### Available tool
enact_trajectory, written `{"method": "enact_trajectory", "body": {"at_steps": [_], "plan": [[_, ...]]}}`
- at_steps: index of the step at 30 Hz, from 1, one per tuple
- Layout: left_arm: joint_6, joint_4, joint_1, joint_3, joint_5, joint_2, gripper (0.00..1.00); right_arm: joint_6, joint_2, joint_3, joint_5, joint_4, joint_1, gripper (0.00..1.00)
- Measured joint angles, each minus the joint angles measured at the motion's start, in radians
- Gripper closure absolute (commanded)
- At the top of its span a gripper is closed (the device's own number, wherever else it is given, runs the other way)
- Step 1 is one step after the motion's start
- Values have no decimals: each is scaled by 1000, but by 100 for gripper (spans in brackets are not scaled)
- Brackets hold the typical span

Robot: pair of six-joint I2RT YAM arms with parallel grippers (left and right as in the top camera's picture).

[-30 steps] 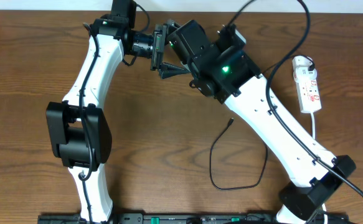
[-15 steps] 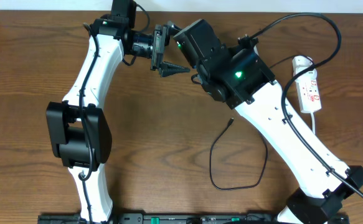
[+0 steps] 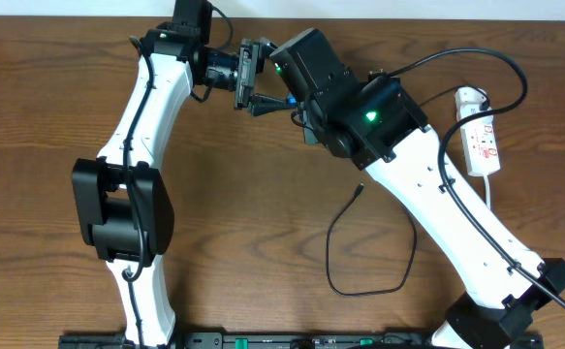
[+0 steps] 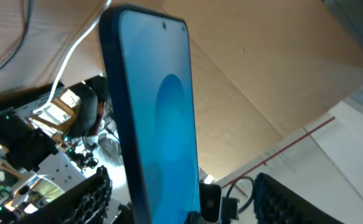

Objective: Plug charger to phone and switch on socket

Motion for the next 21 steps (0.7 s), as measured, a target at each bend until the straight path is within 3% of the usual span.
{"method": "enact_trajectory", "body": {"at_steps": [17, 21], "plan": [[-38, 0, 0, 0, 37, 0, 59, 14, 0, 0, -11, 79, 0, 98], [-67, 0, 0, 0, 39, 0, 59, 14, 0, 0, -11, 82, 0, 98]]}}
